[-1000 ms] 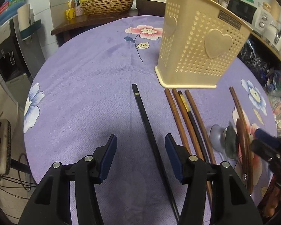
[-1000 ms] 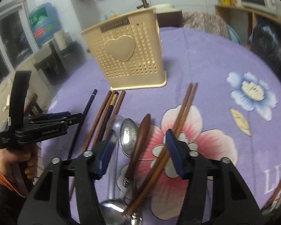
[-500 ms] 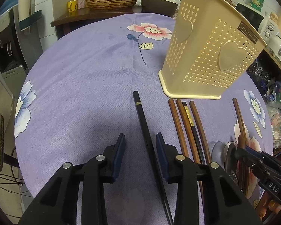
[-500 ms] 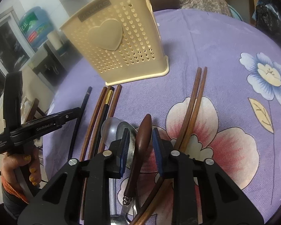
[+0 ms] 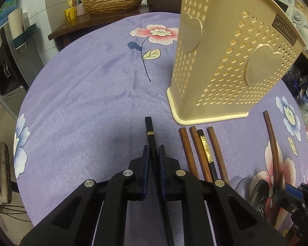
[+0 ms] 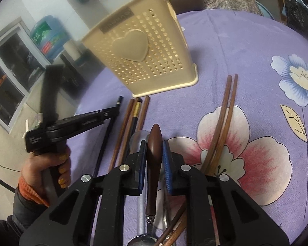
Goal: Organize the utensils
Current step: 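Carry the spoon and chopstick into the beige holder and open both tools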
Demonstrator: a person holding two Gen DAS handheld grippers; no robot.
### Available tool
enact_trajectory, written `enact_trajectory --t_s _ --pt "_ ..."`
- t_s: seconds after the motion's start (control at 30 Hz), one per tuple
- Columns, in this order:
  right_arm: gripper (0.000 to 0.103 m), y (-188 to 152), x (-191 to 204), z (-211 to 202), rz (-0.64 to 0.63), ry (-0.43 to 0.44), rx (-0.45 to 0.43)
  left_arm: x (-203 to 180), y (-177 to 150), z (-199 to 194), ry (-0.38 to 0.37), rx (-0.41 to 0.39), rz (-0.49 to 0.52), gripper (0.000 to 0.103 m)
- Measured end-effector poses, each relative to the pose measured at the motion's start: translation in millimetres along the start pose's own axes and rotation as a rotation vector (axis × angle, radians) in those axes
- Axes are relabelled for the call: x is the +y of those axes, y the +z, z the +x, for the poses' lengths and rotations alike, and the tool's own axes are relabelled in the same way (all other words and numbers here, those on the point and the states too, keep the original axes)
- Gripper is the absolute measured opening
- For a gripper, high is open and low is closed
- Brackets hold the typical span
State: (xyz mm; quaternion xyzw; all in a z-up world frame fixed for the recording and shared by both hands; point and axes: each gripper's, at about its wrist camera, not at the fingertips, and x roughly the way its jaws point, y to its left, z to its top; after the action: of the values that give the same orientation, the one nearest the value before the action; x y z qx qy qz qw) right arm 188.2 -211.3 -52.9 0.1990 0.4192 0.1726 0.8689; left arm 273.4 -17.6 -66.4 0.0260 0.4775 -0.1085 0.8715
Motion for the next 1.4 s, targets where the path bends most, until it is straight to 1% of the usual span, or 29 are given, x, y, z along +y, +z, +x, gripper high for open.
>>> enact_trajectory --t_s 0.13,0.23,0.33,0.37,0.43,0.5,0.63,0.67,0.87,1.0,1.13,1.2,1.27,1.33,1.4 --pt "0.016 -0.6 12.4 -17.3 -0.029 0.035 -0.035 1.1 -1.9 -5.7 -0.033 -0.022 -0.018 0.009" --pt "0.016 0.1 20.0 -31.9 -0.053 0.066 -0.054 0.7 -1.8 -31.0 -0.045 -0.100 -0.022 0.009" --pt "0.016 0.6 29.9 -52.0 -0.083 0.101 -0.082 6.3 -2.7 -70.7 -0.102 -0.192 -0.050 0.009" --pt "0.016 0.3 33.2 -58.1 -0.093 0.110 -0.089 8.9 -5.3 -91.7 -0.119 -0.242 -0.057 0.008" --pt "0.016 -1.4 40.4 -70.4 -0.118 0.126 -0.107 12.1 -6.2 -114.6 -0.136 -0.302 -0.059 0.008" --pt "0.016 -2.6 46.1 -80.2 -0.141 0.133 -0.125 15.3 -15.0 -144.9 -0.154 -0.379 -0.063 0.008" --pt "0.016 -0.9 58.5 -94.6 -0.189 0.129 -0.169 18.9 -24.1 -167.7 -0.157 -0.458 -0.073 0.008" --pt "0.016 -0.8 60.9 -94.9 -0.200 0.123 -0.175 19.5 -25.6 -170.3 -0.152 -0.473 -0.076 0.008" --pt "0.016 7.1 68.8 -95.4 -0.230 0.111 -0.193 18.9 -25.0 -173.4 -0.164 -0.498 -0.090 0.008" --pt "0.016 11.0 68.8 -93.9 -0.245 0.099 -0.190 21.3 -24.4 -175.5 -0.176 -0.513 -0.095 0.008" --pt "0.016 22.2 66.9 -96.9 -0.254 0.095 -0.191 21.8 -19.4 -183.2 -0.178 -0.534 -0.085 0.008" --pt "0.016 33.0 67.0 -100.8 -0.263 0.096 -0.194 21.9 -10.5 -190.7 -0.194 -0.546 -0.078 0.008" --pt "0.016 52.9 69.9 -109.0 -0.275 0.096 -0.209 23.4 2.4 -202.0 -0.215 -0.566 -0.076 0.008" --pt "0.016 73.3 73.9 -119.6 -0.290 0.089 -0.242 21.9 21.0 -219.1 -0.227 -0.604 -0.064 0.008" --pt "0.016 98.3 80.6 -131.3 -0.311 0.076 -0.277 18.5 38.5 -233.2 -0.224 -0.640 -0.047 0.008"
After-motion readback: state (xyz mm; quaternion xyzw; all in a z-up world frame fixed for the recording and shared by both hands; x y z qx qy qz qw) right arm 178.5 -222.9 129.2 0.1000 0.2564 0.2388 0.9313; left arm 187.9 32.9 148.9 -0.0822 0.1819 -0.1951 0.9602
